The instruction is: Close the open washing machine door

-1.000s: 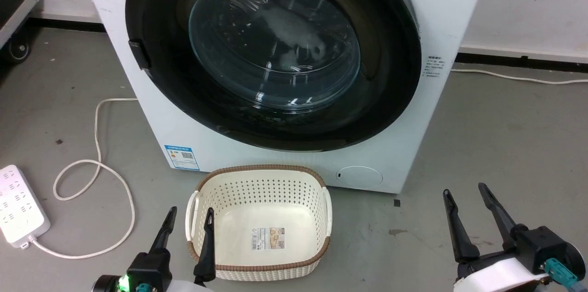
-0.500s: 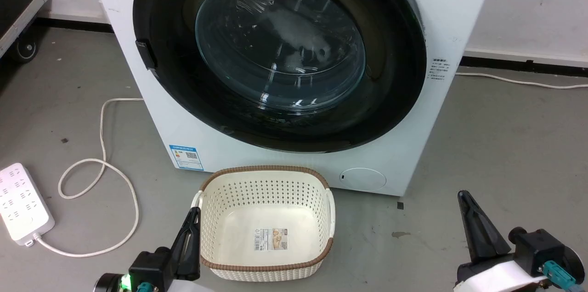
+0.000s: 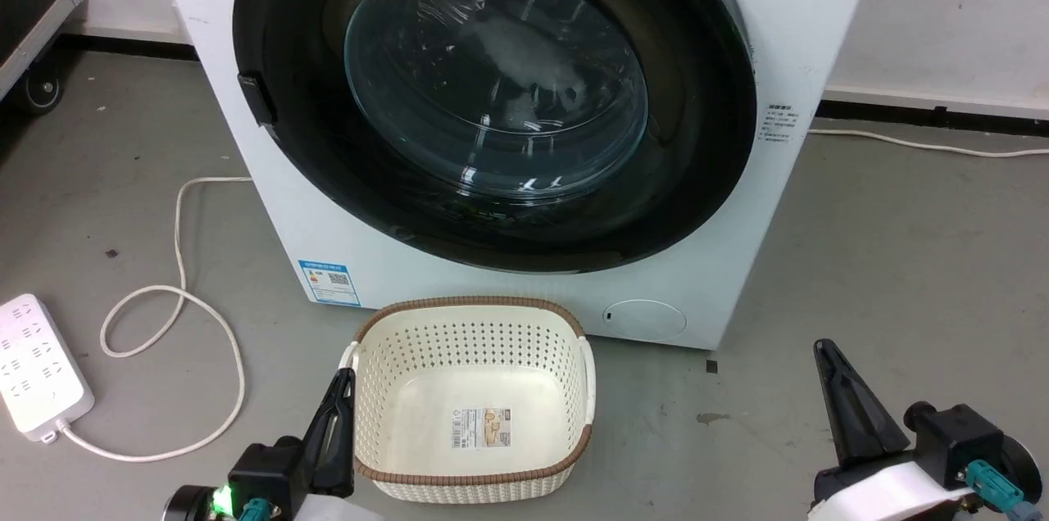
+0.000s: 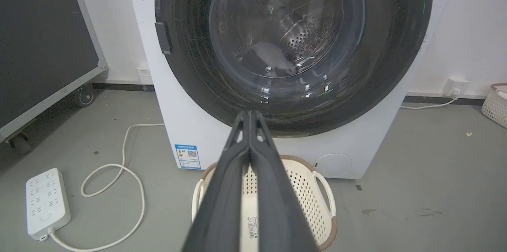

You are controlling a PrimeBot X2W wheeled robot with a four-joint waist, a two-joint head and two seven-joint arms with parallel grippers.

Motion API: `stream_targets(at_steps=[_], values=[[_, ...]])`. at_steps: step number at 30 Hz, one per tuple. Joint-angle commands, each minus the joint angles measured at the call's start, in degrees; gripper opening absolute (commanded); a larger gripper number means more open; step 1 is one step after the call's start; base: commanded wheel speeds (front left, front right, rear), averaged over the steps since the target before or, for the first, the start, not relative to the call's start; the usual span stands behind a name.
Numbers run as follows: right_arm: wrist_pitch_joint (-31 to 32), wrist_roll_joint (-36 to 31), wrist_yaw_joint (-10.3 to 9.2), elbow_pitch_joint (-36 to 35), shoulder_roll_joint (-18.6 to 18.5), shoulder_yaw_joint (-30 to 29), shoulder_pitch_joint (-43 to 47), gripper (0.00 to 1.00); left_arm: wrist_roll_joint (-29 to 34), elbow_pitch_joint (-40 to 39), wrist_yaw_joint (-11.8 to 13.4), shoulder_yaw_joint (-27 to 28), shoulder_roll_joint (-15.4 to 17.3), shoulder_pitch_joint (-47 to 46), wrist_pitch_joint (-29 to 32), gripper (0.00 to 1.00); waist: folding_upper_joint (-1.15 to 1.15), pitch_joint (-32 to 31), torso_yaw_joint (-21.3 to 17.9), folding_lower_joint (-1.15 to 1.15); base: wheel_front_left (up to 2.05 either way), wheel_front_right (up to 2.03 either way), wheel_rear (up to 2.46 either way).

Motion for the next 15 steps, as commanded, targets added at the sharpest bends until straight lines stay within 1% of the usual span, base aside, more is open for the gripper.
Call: stream_targets(at_steps=[1,15], values=[[0.3,-0.4,-0.01,-0.5,0.0,0.1,0.0,0.0,0.4,-0.3,0.2,0.3,-0.1,-0.4,0.3,0.0,0.0,0.0,0.0,0.0,0.0,0.0,0.0],[2.0,-0.7,-0.01,-1.4,0.1,0.3,0.1,0.0,0.9,-1.0,0.3,0.8,-0.2,-0.7,1.9,0.0,0.0,0.0,-0.4,0.0,0.0,0.0,0.0]])
